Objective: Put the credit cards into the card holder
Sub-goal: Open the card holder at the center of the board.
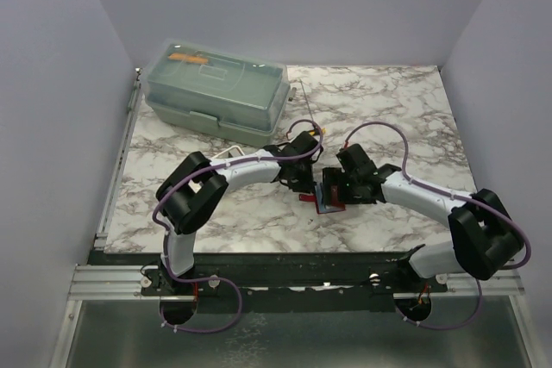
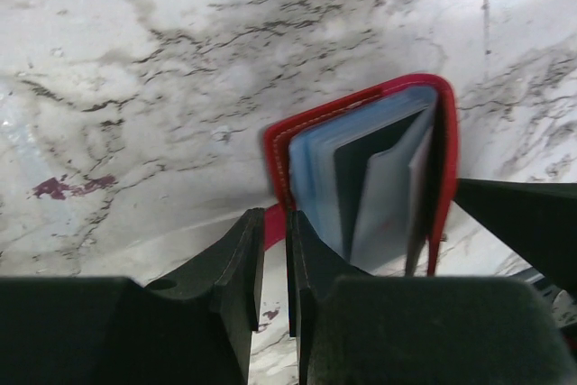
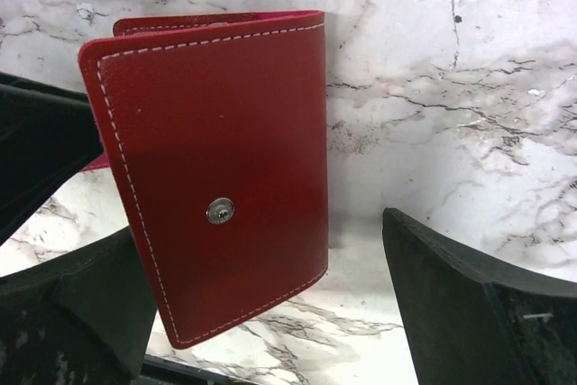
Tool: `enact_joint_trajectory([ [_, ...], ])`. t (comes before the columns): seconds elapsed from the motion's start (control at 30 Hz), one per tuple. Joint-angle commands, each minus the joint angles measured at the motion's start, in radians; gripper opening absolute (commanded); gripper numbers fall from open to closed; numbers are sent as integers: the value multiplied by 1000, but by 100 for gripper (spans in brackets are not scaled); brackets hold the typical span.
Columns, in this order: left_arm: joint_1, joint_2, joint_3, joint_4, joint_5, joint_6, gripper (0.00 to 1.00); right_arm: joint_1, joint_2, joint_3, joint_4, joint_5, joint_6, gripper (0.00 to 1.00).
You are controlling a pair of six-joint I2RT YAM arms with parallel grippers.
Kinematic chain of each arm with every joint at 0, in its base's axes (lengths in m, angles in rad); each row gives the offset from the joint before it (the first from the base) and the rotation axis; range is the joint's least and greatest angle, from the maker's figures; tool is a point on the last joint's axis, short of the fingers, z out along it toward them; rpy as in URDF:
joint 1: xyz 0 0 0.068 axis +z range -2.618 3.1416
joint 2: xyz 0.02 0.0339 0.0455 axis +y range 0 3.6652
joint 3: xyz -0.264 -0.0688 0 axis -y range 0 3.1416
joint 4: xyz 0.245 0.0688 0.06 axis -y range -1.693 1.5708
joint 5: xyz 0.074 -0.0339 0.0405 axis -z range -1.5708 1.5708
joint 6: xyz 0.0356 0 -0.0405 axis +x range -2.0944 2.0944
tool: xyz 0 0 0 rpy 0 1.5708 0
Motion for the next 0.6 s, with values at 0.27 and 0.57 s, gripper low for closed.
enact_joint_trajectory([
  [0.27, 24, -73, -58, 1, -3, -9, 22, 61, 91, 69, -15, 84, 17, 100],
  [0.57, 27, -99, -75, 0, 0, -6, 22, 62, 111, 64, -19, 139, 19, 74],
])
